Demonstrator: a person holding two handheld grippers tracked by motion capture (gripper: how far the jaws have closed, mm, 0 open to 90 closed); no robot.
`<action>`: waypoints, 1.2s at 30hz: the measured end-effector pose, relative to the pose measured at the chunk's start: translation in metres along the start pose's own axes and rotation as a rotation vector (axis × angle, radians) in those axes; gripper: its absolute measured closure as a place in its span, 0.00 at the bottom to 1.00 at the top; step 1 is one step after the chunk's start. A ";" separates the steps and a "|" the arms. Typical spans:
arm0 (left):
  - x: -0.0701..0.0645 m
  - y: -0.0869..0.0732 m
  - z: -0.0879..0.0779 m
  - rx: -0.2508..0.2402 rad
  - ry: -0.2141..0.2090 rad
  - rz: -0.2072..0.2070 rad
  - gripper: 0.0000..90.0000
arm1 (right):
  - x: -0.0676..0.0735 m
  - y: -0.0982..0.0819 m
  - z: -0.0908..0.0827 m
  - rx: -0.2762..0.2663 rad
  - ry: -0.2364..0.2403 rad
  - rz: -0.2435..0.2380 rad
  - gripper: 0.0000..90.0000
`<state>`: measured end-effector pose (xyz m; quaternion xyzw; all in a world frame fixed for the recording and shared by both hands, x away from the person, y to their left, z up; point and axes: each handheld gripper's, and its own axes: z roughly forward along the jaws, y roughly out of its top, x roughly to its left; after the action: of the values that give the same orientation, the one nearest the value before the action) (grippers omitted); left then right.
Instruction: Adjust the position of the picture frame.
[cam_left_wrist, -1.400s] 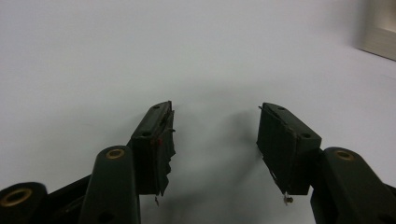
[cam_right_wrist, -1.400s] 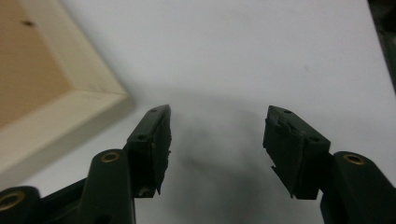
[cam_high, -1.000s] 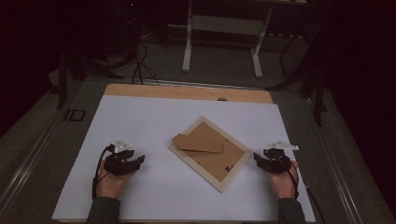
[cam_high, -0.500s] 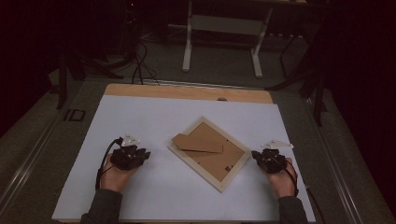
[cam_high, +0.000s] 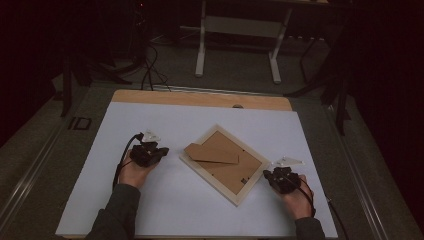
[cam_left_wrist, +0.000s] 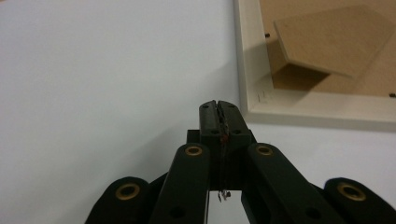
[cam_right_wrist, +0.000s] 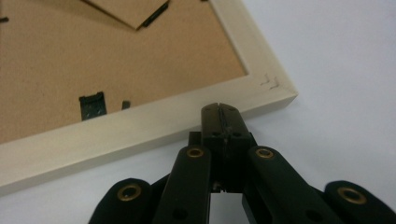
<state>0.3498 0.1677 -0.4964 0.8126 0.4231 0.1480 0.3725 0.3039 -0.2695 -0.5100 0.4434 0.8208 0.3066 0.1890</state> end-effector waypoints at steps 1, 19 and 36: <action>0.001 0.001 0.002 -0.008 -0.010 -0.005 1.00 | 0.001 -0.001 0.001 0.004 0.003 0.002 1.00; -0.002 0.018 0.034 0.018 -0.069 0.036 1.00 | 0.006 -0.007 0.007 0.070 0.032 -0.022 1.00; -0.003 0.019 0.055 0.064 -0.088 0.030 1.00 | 0.006 -0.008 0.007 0.069 0.042 -0.012 1.00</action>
<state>0.3892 0.1319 -0.5194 0.8361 0.3984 0.1040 0.3625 0.3000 -0.2656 -0.5202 0.4382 0.8372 0.2863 0.1585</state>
